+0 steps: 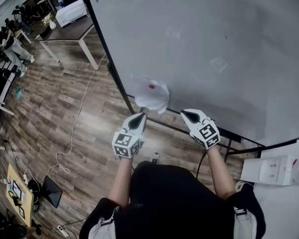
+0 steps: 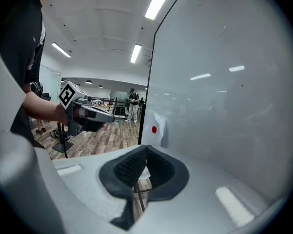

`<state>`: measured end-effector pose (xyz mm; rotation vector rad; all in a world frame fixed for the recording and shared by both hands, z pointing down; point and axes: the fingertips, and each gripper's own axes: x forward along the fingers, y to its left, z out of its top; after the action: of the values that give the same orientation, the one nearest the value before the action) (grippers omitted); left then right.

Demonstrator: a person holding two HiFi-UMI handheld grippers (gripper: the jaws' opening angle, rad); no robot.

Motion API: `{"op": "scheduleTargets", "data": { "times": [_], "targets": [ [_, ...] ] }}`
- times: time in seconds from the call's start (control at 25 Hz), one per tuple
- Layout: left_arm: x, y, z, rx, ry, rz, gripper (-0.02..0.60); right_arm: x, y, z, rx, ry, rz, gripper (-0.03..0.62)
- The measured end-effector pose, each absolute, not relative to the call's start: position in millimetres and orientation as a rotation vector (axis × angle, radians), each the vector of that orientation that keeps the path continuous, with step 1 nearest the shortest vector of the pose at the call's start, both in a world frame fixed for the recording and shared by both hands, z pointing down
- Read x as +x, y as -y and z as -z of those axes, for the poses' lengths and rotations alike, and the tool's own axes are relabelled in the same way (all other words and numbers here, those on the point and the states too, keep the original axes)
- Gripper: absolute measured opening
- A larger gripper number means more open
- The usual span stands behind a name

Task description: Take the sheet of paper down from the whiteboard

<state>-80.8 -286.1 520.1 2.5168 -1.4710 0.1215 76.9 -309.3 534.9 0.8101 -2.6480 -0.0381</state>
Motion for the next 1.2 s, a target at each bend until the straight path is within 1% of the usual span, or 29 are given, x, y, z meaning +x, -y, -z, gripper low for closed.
{"op": "scheduleTargets", "data": {
  "times": [0.24,0.52,0.92,0.96,1.08,1.2],
  "targets": [
    [-94.4,325.6,-525.0,2.601,1.448,-0.192,0.011,53.3,337.5,-538.6,0.856,2.63,0.033,0.003],
    [-88.8,374.0,-536.7,2.677,1.361,-0.273,0.011,42.6,365.3,-559.3,0.931,2.604,-0.02,0.003],
    [-83.1,405.9,-548.6,2.674,1.391,-0.364,0.011,34.9,385.6,-569.1,0.975,2.596,-0.073,0.005],
    [-82.7,408.5,-549.4,2.673,1.394,-0.368,0.011,34.0,388.6,-569.9,0.977,2.598,-0.08,0.006],
    [-84.8,416.3,-550.2,2.658,1.387,-0.343,0.011,28.6,395.7,-572.9,0.972,2.602,-0.09,0.038],
    [-89.0,422.9,-550.4,2.65,1.398,-0.332,0.012,25.8,403.3,-576.4,0.988,2.599,-0.096,0.044]
  ]
}}
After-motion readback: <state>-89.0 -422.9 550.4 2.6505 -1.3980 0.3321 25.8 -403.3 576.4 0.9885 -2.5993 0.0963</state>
